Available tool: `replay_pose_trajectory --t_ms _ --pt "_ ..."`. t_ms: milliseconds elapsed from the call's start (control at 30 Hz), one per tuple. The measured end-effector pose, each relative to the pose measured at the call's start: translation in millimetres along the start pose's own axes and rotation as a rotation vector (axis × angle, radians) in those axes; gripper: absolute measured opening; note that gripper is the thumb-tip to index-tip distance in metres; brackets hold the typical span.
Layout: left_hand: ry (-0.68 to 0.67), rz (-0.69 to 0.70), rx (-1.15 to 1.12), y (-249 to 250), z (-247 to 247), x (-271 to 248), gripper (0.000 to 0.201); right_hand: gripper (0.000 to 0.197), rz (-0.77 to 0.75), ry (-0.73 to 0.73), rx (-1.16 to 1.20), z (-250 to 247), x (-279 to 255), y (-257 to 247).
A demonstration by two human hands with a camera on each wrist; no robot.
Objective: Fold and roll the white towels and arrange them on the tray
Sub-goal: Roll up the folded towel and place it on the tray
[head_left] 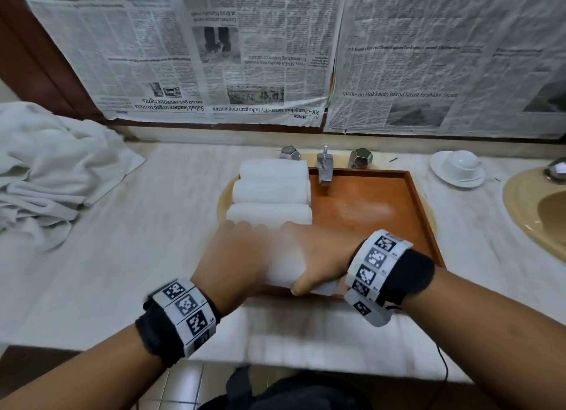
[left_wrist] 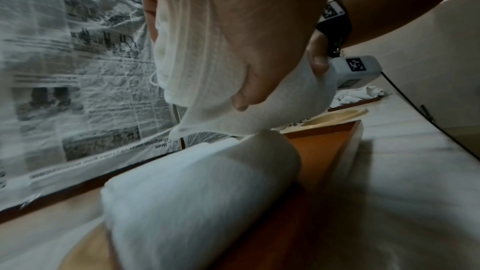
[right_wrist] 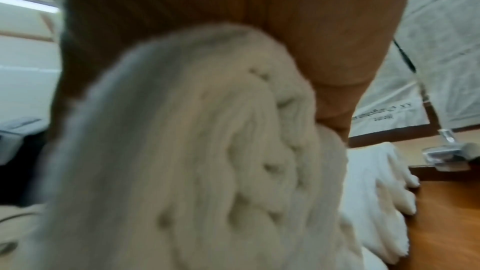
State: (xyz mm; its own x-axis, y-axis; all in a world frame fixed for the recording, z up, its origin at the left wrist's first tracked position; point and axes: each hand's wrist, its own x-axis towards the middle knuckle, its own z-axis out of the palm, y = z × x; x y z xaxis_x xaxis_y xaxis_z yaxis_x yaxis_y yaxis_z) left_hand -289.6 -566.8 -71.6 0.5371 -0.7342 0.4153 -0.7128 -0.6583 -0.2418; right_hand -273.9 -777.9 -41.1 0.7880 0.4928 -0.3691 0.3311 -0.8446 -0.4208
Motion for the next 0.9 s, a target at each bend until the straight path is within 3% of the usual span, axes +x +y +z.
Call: replay_pose_trajectory --t_ms 200,433,600,733,900 --pt "-0.013 -0.059 -0.046 -3 43 -58 0.044 0.081 0.059 0.28 -0.346 68 10 -28" --pt "0.053 -0.072 -0.147 0 60 -72 0.046 0.093 0.011 0.638 -0.355 114 7 -23" --pt "-0.031 -0.055 -0.152 -5 55 -72 0.042 0.084 0.021 0.656 -0.397 124 3 -18" --pt "-0.123 -0.051 -0.195 -5 56 -77 0.062 0.088 0.062 0.691 -0.357 130 -3 -21" --pt "-0.19 -0.044 -0.257 -15 55 -72 0.072 0.083 -0.014 0.792 -0.326 140 -5 -18"
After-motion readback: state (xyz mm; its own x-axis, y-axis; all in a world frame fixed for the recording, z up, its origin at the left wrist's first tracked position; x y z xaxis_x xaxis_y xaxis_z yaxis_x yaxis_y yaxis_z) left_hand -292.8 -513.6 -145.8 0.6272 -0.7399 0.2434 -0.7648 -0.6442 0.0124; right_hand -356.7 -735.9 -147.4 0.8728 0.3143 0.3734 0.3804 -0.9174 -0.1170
